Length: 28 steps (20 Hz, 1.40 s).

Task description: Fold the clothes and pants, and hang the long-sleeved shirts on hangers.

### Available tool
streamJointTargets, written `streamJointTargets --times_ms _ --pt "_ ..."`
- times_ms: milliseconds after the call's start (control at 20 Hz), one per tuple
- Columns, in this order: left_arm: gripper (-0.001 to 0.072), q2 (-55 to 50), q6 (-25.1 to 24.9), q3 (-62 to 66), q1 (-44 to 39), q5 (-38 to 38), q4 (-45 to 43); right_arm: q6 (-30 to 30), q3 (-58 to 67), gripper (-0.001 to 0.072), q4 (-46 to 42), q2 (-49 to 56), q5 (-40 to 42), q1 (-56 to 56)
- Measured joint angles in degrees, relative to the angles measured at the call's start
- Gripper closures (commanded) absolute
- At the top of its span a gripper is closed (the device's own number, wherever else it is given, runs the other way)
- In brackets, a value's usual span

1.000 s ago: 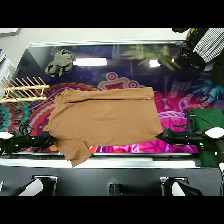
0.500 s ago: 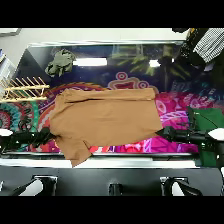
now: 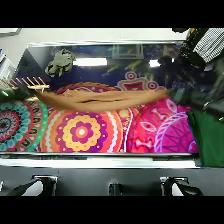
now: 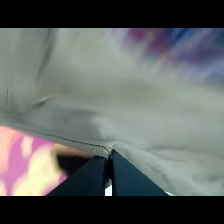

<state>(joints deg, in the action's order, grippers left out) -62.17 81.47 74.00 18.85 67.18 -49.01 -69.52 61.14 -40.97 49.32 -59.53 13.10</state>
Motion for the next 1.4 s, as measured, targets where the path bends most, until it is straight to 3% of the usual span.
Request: streamJointTargets --times_ms 300,500,700,950,1150,1400 --pt "0.069 8.2 11.5 31.0 -0.5 5.4 -12.2 -9.4 29.4 0.0683 -11.6 -5.5 -2.9 -0.9" --pt "0.069 15.8 18.0 37.9 -0.5 8.2 -20.5 -18.7 39.3 0.0683 -22.0 -11.0 -3.5 -1.0" --pt "0.069 19.3 20.8 39.7 -0.6 12.0 -27.6 -25.4 42.2 0.0683 -28.3 -13.2 -3.7 -1.0" --pt "0.069 16.2 17.6 36.8 -0.7 15.9 -30.5 -28.9 43.0 0.0682 -30.5 -7.6 -10.3 -1.0" --pt "0.0689 6.9 12.0 28.9 -2.9 16.9 -31.1 -29.8 42.8 0.0682 -29.7 5.2 -19.6 -1.1" --pt "0.0689 -12.9 7.0 20.6 -8.5 8.5 -32.3 -28.0 36.9 0.0682 -29.3 22.4 -20.0 -3.2"
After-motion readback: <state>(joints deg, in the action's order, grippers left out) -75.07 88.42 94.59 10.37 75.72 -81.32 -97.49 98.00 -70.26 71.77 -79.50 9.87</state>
